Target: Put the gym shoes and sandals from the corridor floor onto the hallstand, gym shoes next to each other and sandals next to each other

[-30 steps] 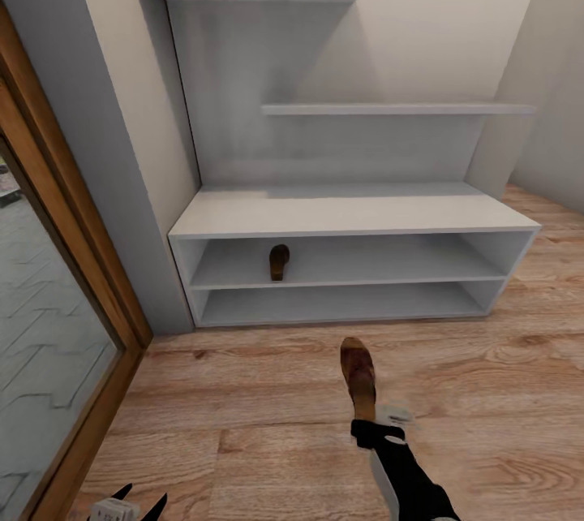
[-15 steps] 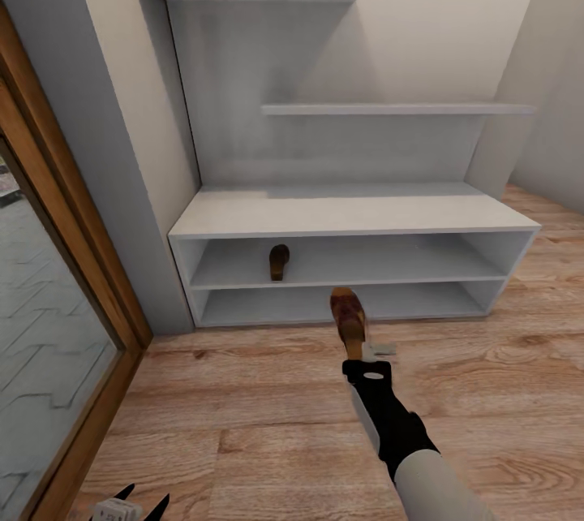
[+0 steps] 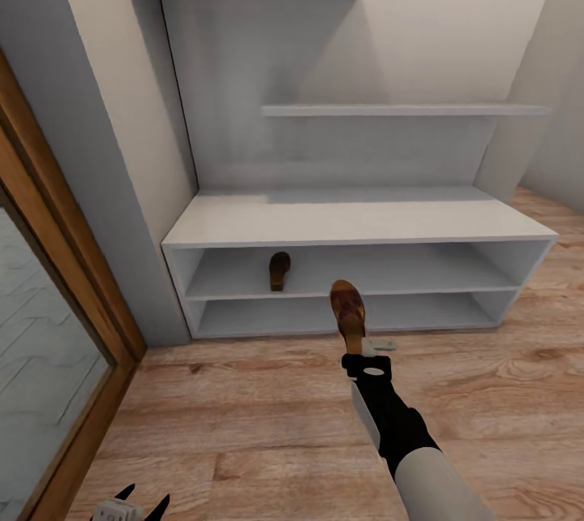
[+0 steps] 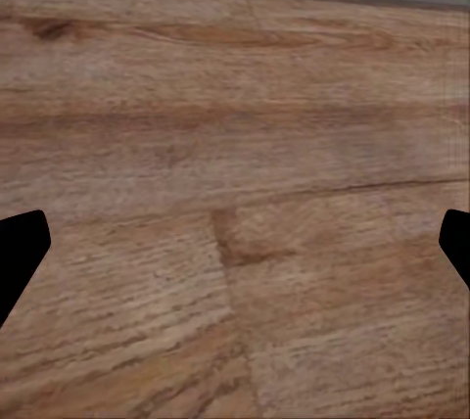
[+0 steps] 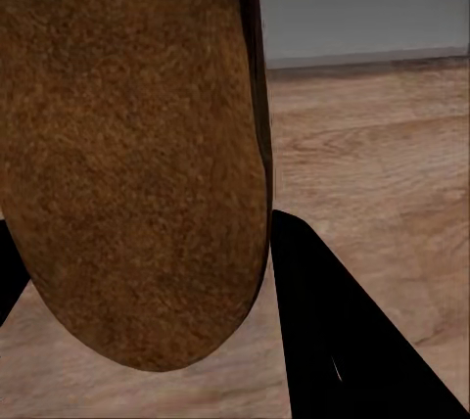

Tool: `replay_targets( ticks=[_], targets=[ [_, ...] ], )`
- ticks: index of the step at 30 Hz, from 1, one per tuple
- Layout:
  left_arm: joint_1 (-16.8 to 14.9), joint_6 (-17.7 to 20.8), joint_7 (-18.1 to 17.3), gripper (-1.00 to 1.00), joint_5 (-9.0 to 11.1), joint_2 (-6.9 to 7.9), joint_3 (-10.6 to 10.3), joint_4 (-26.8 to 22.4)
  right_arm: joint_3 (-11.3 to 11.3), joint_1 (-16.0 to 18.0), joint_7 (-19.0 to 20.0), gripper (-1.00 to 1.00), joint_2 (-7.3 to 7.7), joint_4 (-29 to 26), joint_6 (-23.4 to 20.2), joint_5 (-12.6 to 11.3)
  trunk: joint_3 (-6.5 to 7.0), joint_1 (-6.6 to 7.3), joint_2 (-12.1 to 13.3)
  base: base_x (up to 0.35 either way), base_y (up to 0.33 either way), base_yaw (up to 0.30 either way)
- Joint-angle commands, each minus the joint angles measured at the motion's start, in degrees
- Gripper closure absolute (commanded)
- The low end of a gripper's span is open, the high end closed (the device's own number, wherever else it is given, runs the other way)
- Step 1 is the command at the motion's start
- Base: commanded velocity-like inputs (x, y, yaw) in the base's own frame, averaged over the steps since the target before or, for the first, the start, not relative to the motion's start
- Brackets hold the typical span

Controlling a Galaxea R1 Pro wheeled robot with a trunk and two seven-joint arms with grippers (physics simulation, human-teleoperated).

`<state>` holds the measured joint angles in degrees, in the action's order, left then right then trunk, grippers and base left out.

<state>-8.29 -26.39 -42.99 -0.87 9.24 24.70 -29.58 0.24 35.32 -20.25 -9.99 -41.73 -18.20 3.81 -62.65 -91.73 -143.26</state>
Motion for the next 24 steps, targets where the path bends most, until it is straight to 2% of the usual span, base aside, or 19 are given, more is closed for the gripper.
replay_targets(
  ticks=[1, 15, 24],
  targets=[
    [-0.06, -0.15, -0.41, -1.00, -0.10, -0.04, 0.30, 0.05, 0.03, 0.02, -0.14, 1.00, -0.01, -0.09, -0.43, 0.23, -0.10, -0.02, -0.02, 0.333, 0.000, 0.098],
    [-0.06, -0.15, -0.36, -1.00, -0.10, -0.10, 0.37, 0.05, 0.03, 0.02, -0.14, 1.00, -0.01, -0.13, -0.43, 0.32, -1.04, -0.02, -0.02, 0.335, 0.000, 0.141],
    [-0.06, -0.15, -0.36, -1.00, -0.10, -0.10, 0.44, 0.05, 0.01, 0.02, -0.14, 1.00, -0.01, -0.19, -0.45, 0.32, -1.12, -0.02, -0.02, 0.143, 0.000, 0.020]
  ],
)
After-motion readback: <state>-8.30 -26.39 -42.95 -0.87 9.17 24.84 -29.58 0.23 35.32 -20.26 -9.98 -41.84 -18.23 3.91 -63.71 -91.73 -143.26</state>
